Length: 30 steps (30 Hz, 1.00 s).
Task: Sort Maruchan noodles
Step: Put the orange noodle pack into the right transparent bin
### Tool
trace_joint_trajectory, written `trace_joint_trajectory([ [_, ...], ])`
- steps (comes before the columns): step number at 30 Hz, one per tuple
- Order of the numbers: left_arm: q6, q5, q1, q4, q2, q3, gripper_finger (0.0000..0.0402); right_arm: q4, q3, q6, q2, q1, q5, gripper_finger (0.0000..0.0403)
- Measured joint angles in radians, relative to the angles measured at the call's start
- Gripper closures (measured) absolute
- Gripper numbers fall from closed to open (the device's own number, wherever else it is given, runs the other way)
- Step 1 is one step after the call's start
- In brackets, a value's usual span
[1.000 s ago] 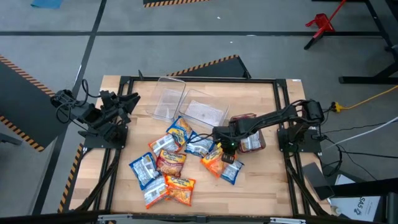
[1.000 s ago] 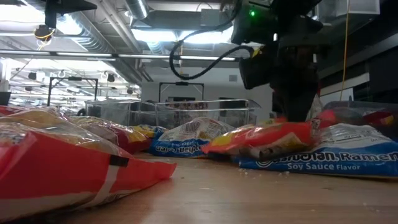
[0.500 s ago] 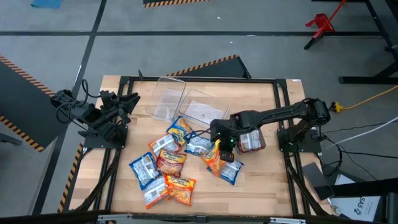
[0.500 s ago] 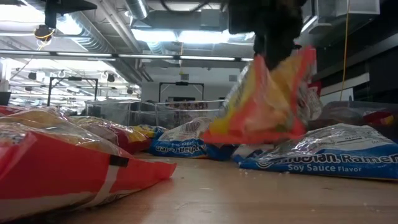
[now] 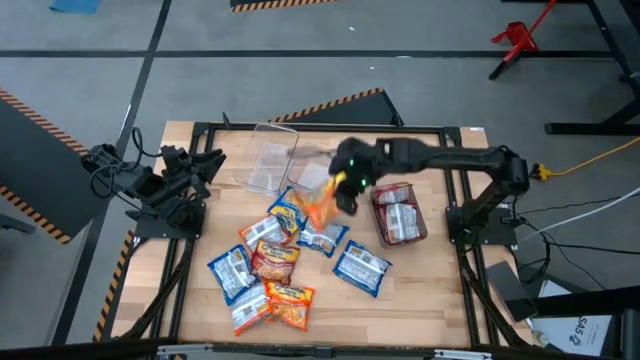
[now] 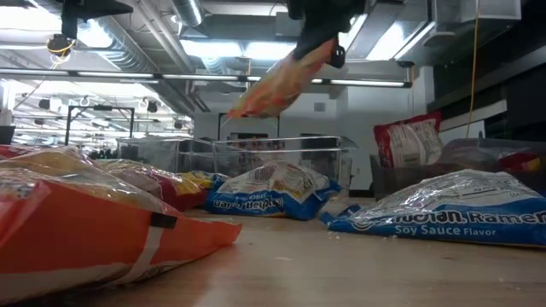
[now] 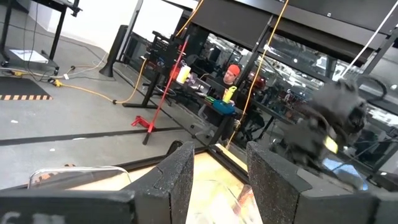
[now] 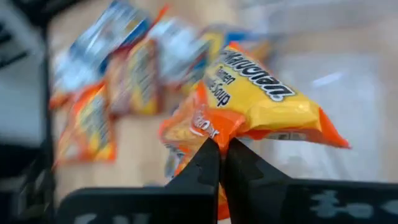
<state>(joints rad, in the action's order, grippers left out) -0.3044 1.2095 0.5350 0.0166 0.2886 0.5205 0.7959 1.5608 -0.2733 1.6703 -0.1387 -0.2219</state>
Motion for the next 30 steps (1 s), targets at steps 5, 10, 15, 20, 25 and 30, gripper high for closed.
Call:
trace_joint_trajectory([
  [5, 0.000, 0.000, 0.000, -0.001, 0.000, 0.000, 0.0260, -0.013, 0.049, 0.030, -0.001, -0.098, 0.030, 0.0403],
  [10, 0.000, 0.001, 0.000, 0.002, 0.000, 0.000, 0.0260, -0.018, 0.031, 0.010, -0.001, -0.179, 0.084, 0.0403],
  [15, 0.001, 0.004, 0.000, 0.019, 0.000, 0.000, 0.0261, -0.052, -0.040, -0.006, -0.001, -0.204, 0.100, 0.0403],
  [20, 0.001, 0.007, 0.000, 0.029, 0.000, 0.000, 0.0261, -0.092, -0.117, -0.011, -0.001, -0.204, 0.113, 0.0403],
  [25, 0.000, 0.022, 0.000, 0.036, 0.000, 0.000, 0.0261, -0.192, -0.186, -0.066, -0.001, -0.202, 0.135, 0.0403],
  [30, -0.002, 0.027, 0.000, 0.039, 0.000, 0.000, 0.0261, -0.228, -0.235, -0.096, -0.001, -0.202, 0.122, 0.0403],
])
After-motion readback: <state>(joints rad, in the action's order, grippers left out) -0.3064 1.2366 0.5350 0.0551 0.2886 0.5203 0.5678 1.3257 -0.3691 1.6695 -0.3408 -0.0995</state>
